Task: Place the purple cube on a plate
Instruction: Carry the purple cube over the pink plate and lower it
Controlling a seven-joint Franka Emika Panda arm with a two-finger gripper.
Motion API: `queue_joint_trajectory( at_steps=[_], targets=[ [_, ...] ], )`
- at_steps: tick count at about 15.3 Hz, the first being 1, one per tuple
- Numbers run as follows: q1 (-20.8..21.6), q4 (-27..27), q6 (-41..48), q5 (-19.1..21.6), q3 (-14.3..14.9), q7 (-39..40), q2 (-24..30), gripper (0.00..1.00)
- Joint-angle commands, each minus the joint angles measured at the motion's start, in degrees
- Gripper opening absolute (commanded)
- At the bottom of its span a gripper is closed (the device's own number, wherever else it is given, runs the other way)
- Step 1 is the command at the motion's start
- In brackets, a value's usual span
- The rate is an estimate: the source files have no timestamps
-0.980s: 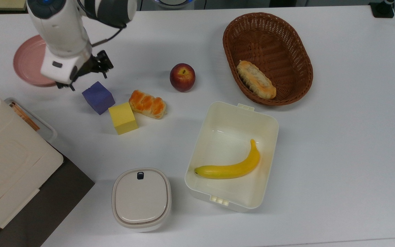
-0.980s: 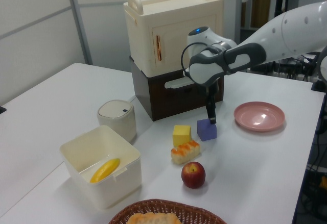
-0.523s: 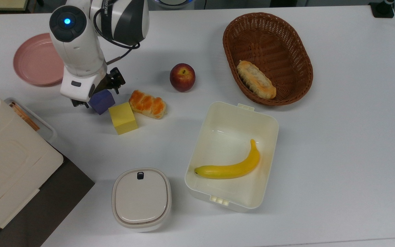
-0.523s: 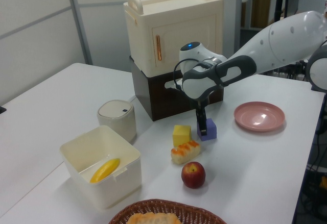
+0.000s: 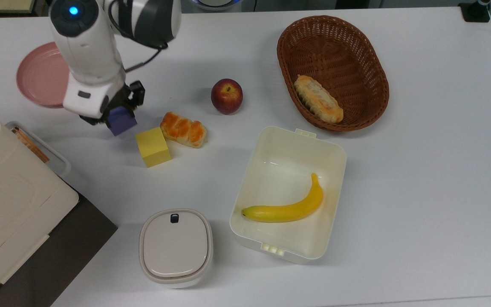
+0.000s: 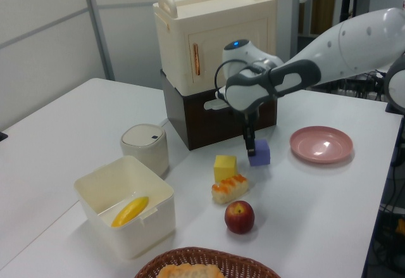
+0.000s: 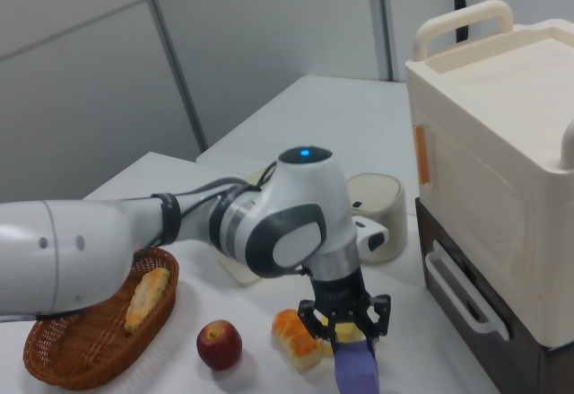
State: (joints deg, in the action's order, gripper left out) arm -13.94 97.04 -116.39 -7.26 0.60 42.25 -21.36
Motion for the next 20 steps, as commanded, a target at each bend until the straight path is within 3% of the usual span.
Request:
queue_joint_trajectory(
  at_steps=[1, 3, 7, 8, 9, 11, 14, 17, 20],
  targets=[
    [-0.83, -1.84, 9.40, 0.14, 0.46, 1.52, 4.48, 0.07],
    [-3.02, -2.73, 14.07, -1.69, 0.46, 3.62, 5.27, 0.07],
    [-8.20, -2.12, 14.96, -6.34, 0.46, 7.58, 4.58, 0.10],
    [-9.43, -1.86, 14.96, -7.67, 0.46, 8.02, 4.31, 0.15],
    [-10.49, -1.85, 14.96, -8.03, 0.46, 8.29, 3.52, 0.28],
    [-12.07, -1.76, 14.87, -8.03, 0.46, 8.38, 2.21, 0.68],
    [-12.61, -2.03, 14.70, -8.03, 0.46, 8.38, 1.93, 0.99],
    [-11.91, -3.08, 15.92, -7.86, -0.24, 7.15, 3.68, 1.00],
    [-8.66, -11.06, 25.39, -6.19, -0.51, 3.72, 5.10, 1.00]
  ],
)
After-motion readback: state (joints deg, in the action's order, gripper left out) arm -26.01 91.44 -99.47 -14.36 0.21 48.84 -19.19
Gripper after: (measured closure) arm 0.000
